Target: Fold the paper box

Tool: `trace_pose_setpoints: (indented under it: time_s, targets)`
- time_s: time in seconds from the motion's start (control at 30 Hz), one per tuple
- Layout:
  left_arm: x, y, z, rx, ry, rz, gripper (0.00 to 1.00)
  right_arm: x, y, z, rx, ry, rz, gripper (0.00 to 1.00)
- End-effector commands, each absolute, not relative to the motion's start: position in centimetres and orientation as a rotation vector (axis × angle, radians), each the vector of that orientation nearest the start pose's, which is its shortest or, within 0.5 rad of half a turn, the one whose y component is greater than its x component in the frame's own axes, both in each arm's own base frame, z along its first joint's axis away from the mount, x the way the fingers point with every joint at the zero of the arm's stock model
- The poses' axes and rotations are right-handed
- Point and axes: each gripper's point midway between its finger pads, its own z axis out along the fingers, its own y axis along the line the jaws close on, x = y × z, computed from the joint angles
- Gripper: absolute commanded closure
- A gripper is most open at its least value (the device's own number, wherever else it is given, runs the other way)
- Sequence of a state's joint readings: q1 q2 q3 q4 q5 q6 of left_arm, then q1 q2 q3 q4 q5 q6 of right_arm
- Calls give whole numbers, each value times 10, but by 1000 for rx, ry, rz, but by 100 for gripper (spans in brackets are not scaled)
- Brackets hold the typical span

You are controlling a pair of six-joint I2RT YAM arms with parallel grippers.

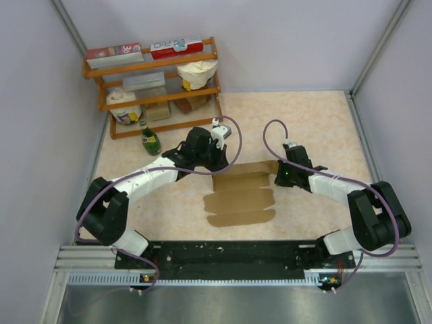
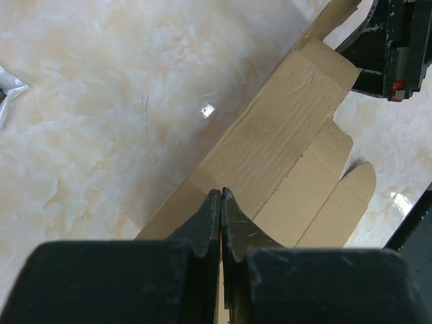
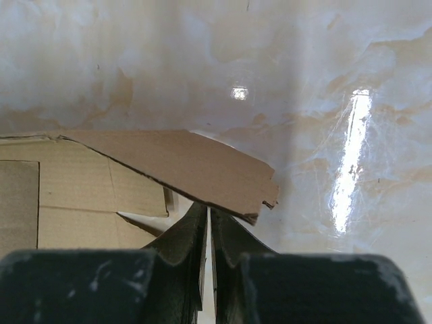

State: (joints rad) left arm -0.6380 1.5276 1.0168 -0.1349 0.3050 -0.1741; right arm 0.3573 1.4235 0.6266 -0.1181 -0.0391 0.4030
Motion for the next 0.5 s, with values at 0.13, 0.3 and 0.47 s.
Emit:
trace_pose_setpoints:
  time_s: [0.13, 0.3, 0.47]
  targets:
    - [306, -293, 159, 649, 2115, -751, 100, 296, 129, 21, 38, 2494, 336, 96]
    - [305, -293, 158, 644, 2120, -760, 100, 293, 127, 20, 43, 2496, 323, 96]
    - [304, -292, 159, 643, 2119, -758, 100, 292, 126, 19, 43, 2493, 322, 97]
